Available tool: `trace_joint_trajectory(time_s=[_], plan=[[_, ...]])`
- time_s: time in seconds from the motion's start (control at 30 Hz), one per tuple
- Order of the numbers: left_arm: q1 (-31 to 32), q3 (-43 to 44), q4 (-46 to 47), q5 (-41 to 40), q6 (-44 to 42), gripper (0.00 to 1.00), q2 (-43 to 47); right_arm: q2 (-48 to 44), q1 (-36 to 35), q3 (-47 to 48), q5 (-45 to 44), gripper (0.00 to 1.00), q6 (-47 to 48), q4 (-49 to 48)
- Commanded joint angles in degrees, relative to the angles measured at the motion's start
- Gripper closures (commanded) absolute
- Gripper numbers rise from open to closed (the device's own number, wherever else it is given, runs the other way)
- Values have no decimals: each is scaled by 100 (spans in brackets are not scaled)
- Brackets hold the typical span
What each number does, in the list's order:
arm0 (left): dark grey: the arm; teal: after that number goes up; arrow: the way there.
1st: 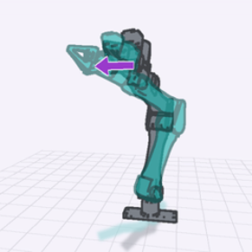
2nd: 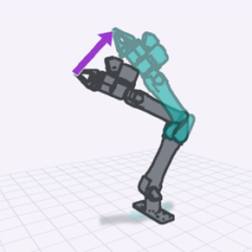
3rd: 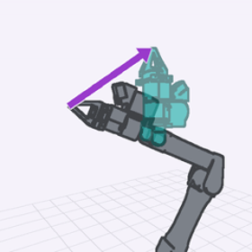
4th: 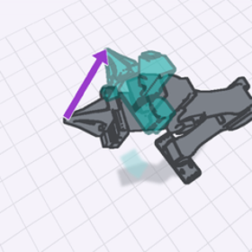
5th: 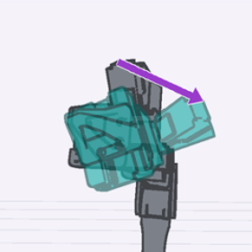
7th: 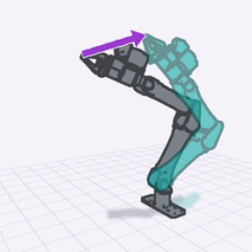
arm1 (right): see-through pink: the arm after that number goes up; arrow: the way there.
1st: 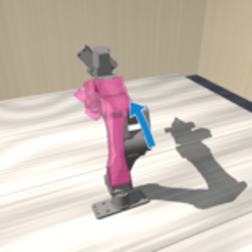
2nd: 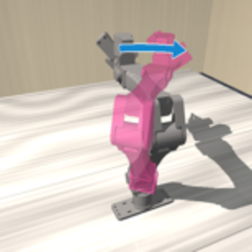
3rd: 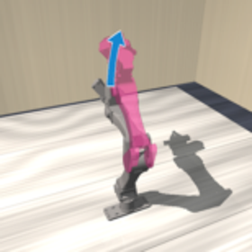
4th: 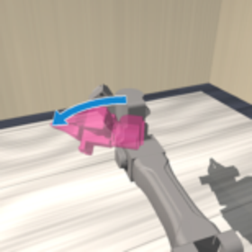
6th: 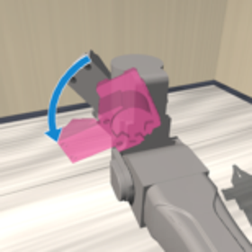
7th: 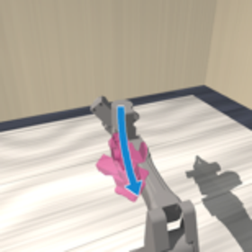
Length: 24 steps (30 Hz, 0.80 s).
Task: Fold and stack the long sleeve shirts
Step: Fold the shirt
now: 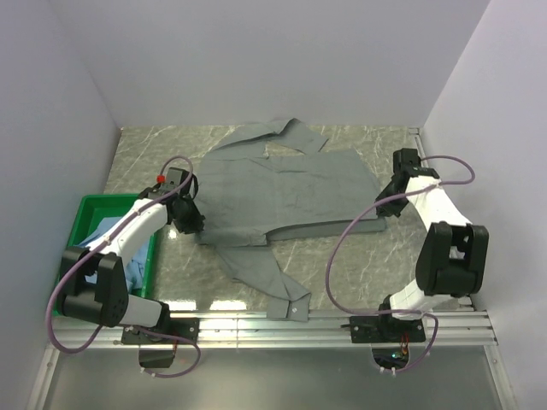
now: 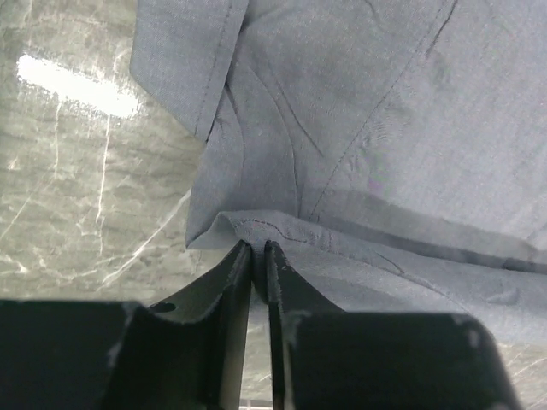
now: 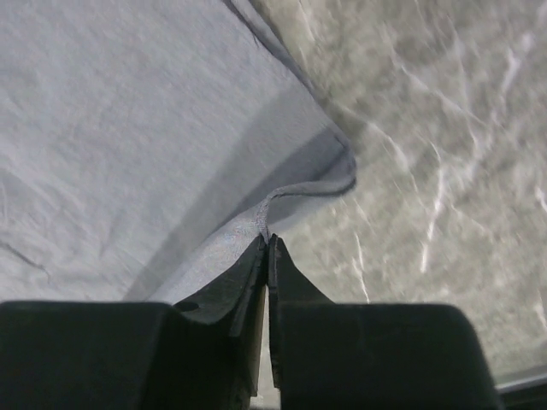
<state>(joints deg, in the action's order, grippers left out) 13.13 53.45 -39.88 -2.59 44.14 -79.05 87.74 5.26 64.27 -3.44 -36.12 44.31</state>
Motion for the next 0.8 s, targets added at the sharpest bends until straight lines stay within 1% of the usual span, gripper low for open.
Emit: trace_joint_trajectory(time_s=[0.0, 0.07, 0.1, 0.17, 0.23, 0.27, 0.3, 0.33, 0.37, 0.4, 0.43, 0.47, 0.5, 0.53, 0.6, 0.63, 0.7, 0.73, 0.77], plan=[[-38, 26, 243, -49, -90, 81, 21, 321, -16, 375, -122, 90, 8, -213], [-64, 8, 287, -92, -81, 79, 3, 523, -42, 446, -139, 87, -44, -265], [-73, -27, 340, -110, -55, 74, 3, 585, -42, 507, -130, 86, -62, -292], [-117, -37, 384, -119, -46, 70, -41, 734, -42, 560, -95, 82, -97, -371], [-135, -19, 454, -119, 7, 66, -41, 823, -51, 700, -86, 80, -97, -371], [-135, -19, 489, -93, 24, 64, -15, 893, -51, 771, -139, 75, -88, -336], [-135, -36, 525, -84, 77, 62, -6, 902, -51, 902, -157, 68, -62, -336], [-135, -37, 586, -84, 95, 54, 12, 920, -51, 964, -165, 65, -53, -344], [-143, -45, 613, -84, 121, 51, 38, 920, -60, 1025, -200, 57, -44, -318], [-144, -63, 630, -101, 147, 48, 47, 911, -69, 1122, -218, 52, -44, -327], [-152, -63, 656, -119, 156, 41, 47, 876, -86, 1149, -236, 49, -44, -362], [-161, -45, 709, -145, 156, 37, 56, 763, -121, 1149, -297, 42, -18, -440], [-170, -37, 736, -171, 182, 26, 65, 709, -147, 1158, -306, 38, 8, -476], [-187, -19, 788, -189, 191, 22, 108, 578, -235, 1149, -297, 32, 95, -529], [-205, 33, 824, -207, 183, 13, 187, 420, -376, 1114, -332, 31, 219, -590], [-214, 42, 850, -259, 183, 7, 240, 341, -498, 1079, -315, 30, 306, -625], [-214, 43, 902, -312, 61, 3, 433, 77, -788, 922, -210, 29, 640, -731], [-223, 25, 938, -347, -1, 2, 503, -28, -946, 834, 43, 28, 833, -792], [-214, -1, 981, -374, -80, 1, 687, -221, -1252, 746, 132, 28, 1183, -854]])
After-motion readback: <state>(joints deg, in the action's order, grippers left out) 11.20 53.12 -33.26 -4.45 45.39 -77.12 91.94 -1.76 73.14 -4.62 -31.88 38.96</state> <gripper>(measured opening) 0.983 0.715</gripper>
